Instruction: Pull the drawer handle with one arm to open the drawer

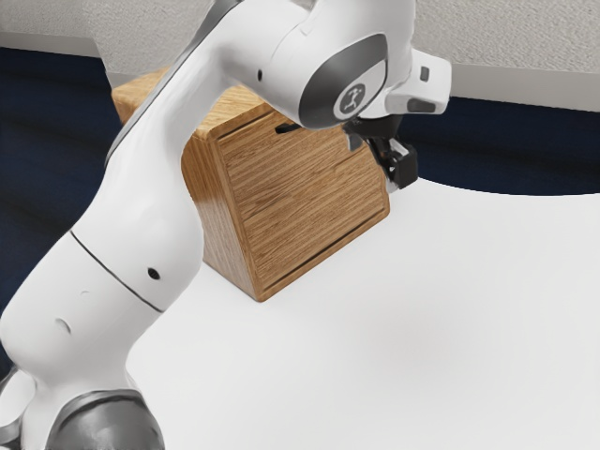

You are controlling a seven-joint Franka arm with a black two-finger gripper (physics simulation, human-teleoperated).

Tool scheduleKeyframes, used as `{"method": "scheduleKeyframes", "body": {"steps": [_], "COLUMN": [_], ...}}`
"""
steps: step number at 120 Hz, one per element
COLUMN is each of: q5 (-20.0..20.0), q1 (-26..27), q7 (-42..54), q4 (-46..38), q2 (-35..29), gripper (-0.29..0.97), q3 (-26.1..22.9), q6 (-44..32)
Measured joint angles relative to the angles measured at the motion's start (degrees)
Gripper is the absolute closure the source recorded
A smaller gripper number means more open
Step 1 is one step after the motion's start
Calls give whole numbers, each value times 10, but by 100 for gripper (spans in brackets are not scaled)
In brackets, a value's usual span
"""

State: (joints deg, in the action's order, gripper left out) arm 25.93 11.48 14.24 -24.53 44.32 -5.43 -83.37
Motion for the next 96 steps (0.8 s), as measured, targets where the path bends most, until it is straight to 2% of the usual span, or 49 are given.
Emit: {"method": "scheduleKeyframes", "body": {"steps": [6, 16, 30, 43, 80, 96], "q5": [4, 35, 106, 139, 161, 157], "q1": [-1, -5, -6, -5, -10, -40], "q7": [8, 20, 36, 49, 73, 79], "q4": [18, 31, 35, 40, 30, 20], "q2": [12, 16, 14, 12, 29, 29], "gripper": [0, 0, 0, 0, 0, 0], "q3": [2, 3, 2, 0, 4, 4], "q6": [1, 3, -2, -11, -36, -40]}}
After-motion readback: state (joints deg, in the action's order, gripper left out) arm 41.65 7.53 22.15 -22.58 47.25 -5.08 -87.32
